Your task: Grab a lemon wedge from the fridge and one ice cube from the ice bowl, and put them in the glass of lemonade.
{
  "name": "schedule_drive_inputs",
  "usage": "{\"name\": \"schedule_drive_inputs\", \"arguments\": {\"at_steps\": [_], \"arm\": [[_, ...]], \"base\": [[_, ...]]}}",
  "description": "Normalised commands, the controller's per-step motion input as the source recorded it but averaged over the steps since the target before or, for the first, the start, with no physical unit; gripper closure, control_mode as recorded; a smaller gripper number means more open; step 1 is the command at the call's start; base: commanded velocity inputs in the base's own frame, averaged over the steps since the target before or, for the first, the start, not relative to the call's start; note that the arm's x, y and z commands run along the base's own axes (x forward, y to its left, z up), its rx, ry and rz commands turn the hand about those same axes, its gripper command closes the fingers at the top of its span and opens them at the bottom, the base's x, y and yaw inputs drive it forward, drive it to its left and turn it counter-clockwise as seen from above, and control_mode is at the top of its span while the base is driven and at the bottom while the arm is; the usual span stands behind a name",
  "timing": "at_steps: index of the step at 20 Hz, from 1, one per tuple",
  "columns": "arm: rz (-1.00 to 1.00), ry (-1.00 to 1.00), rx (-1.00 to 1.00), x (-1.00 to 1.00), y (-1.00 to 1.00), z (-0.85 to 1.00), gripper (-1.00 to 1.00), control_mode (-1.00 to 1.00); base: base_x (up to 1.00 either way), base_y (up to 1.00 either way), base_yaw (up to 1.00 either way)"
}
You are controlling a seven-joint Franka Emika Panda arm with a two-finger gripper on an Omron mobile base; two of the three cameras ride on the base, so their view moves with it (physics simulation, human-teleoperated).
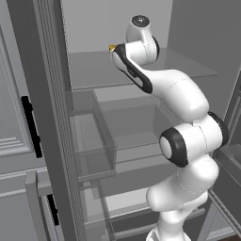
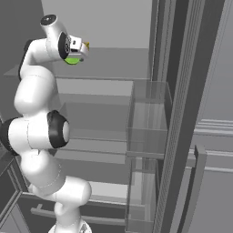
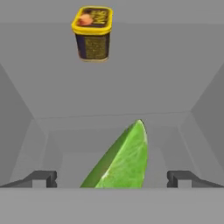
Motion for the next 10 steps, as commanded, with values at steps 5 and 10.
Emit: {"name": "schedule_drive_inputs", "arguments": {"at_steps": [5, 10], "arm": [[-0.07, -0.05, 0.00, 0.00, 0.00, -0.35, -1.00, -1.00], [-0.06, -0.03, 0.00, 0.08, 0.00, -0.08, -1.00, -1.00]], "base": [[0.00, 0.00, 0.00], [0.00, 0.00, 0.00]]}}
